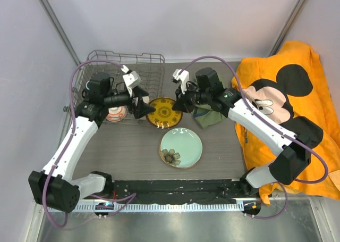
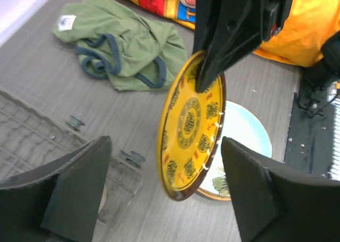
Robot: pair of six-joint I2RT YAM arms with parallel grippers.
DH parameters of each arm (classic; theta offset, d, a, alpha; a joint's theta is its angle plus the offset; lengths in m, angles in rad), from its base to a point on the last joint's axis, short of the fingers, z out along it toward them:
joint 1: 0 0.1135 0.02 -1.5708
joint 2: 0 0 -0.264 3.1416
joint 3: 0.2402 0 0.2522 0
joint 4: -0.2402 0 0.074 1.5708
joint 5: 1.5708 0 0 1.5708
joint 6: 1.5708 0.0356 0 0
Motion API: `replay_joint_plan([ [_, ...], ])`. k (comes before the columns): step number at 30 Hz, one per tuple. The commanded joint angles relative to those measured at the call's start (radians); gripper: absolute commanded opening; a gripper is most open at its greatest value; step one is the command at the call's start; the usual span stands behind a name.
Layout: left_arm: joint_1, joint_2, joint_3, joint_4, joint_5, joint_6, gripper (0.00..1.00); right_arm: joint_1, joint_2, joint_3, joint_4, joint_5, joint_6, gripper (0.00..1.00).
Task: Unload the mixed dishes from the dish rack
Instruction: Pick up the plate from the dish rack, then place the plate at the center of the board.
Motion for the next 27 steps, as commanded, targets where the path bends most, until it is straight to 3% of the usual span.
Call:
replay_joint_plan([
  [1, -0.003, -0.072, -0.013, 0.060, -0.060, 0.034, 0.95, -0.002, -0.082, -0.045, 0.048, 0.027, -0.019, 0.01],
  [4, -0.002, -0.105, -0.019, 0.034, -0.109, 0.074, 1.00, -0.011, -0.096, -0.077, 0.015, 0.030, -0.031, 0.01],
  [10, 0.000, -0.143, -0.048, -0.010, -0.201, 0.170, 1.00, -0.022, -0.070, -0.135, -0.116, 0.021, -0.086, 0.01],
  [27, 0.000, -0.168, -0.099, -0.057, -0.235, 0.256, 1.00, -0.034, -0.023, -0.323, -0.153, -0.059, -0.172, 0.01],
])
